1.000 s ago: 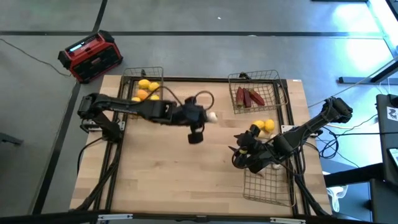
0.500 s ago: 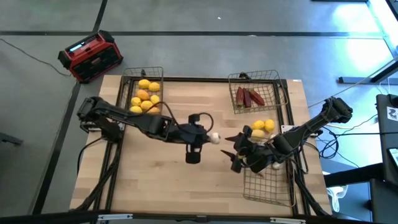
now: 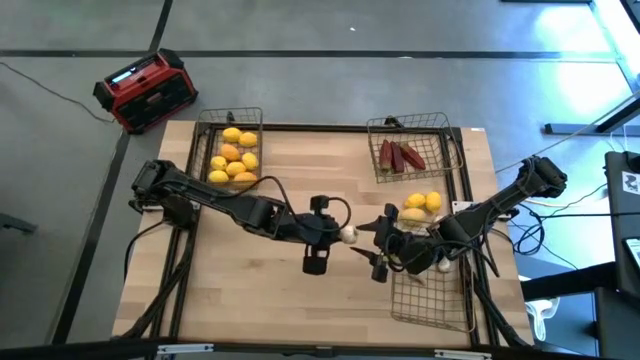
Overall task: Sort produce into baskets
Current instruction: Put the white garlic into the bottom wire basket
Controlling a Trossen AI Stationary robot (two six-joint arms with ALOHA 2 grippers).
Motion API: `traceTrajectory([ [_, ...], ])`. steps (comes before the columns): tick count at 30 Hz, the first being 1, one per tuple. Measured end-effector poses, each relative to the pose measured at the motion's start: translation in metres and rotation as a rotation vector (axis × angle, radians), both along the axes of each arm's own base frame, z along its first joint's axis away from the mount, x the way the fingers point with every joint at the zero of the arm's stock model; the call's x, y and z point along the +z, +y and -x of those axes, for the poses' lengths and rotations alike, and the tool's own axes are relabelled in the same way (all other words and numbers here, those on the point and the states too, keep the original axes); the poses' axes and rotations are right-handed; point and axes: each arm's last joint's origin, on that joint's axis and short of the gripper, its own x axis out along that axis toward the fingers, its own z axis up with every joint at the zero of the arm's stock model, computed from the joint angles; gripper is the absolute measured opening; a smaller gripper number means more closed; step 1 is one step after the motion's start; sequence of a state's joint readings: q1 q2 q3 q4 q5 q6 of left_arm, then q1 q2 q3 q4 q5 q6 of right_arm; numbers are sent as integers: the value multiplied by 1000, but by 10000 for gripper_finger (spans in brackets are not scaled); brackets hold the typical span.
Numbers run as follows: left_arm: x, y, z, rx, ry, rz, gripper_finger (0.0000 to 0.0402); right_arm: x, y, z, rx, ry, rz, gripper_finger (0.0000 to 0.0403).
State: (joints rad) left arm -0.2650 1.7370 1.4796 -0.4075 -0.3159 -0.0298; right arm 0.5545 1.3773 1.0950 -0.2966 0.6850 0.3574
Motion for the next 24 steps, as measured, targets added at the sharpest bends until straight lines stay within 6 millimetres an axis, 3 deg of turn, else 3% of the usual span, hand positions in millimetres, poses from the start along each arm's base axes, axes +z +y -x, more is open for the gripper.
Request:
traceTrajectory([
  [15, 2, -14, 1, -66, -29, -41, 43, 3, -5, -6, 40, -12, -60, 247],
  [24, 3, -15, 1, -74, -36, -33, 43, 7, -4, -11, 83, -57, -70, 276],
])
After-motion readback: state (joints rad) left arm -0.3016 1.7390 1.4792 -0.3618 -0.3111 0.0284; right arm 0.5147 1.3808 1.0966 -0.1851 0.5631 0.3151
